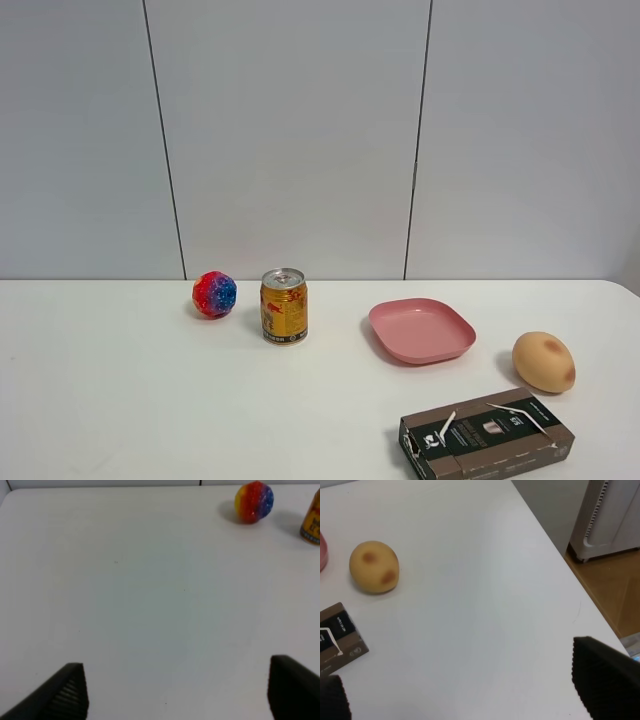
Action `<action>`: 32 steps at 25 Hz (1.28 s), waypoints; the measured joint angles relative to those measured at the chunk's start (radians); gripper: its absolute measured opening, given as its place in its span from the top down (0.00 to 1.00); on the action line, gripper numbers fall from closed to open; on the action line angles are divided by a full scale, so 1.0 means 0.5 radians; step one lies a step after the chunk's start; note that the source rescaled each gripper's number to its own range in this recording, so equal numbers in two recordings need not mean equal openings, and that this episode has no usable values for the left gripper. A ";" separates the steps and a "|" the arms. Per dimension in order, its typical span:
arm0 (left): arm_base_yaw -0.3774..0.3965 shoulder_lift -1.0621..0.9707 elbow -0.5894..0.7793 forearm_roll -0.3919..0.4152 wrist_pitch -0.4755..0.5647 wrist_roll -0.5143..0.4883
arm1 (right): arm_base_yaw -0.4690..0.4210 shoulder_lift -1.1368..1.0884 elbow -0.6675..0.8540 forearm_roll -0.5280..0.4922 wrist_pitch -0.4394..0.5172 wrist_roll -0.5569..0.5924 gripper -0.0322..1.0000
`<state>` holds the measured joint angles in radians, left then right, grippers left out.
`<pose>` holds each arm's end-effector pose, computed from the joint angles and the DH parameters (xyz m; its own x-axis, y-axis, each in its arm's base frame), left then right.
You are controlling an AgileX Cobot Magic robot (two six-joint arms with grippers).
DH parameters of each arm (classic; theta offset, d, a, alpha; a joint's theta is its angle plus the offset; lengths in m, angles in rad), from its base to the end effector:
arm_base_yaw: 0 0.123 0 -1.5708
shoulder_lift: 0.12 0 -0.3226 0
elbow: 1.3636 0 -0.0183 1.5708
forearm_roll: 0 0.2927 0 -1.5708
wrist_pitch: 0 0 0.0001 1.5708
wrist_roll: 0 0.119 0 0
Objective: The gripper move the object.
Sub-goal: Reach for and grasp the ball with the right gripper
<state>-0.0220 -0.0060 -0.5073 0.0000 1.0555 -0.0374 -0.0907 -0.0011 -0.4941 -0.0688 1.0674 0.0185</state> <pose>0.0175 -0.0004 0.2878 -0.4399 -0.0277 -0.8976 0.0056 0.9994 -0.0336 0.0184 -0.0089 0.2822 -0.4655 0.0276 -0.8846 0.1367 0.9898 -0.0411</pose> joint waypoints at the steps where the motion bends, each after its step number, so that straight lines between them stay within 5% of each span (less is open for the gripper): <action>1: 0.000 0.000 0.000 0.000 0.000 0.000 | 0.000 0.000 0.000 0.000 0.000 0.000 0.28; 26: 0.000 0.000 0.000 0.000 0.000 -0.001 | 0.000 0.030 -0.003 0.121 -0.002 -0.037 0.28; 32: 0.000 0.000 0.000 0.000 0.000 -0.001 | 0.000 0.488 -0.282 0.289 -0.309 -0.075 0.28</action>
<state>-0.0220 -0.0060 -0.5073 0.0000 1.0555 -0.0377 -0.0907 0.2431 -0.6349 0.0760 0.9130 -0.0193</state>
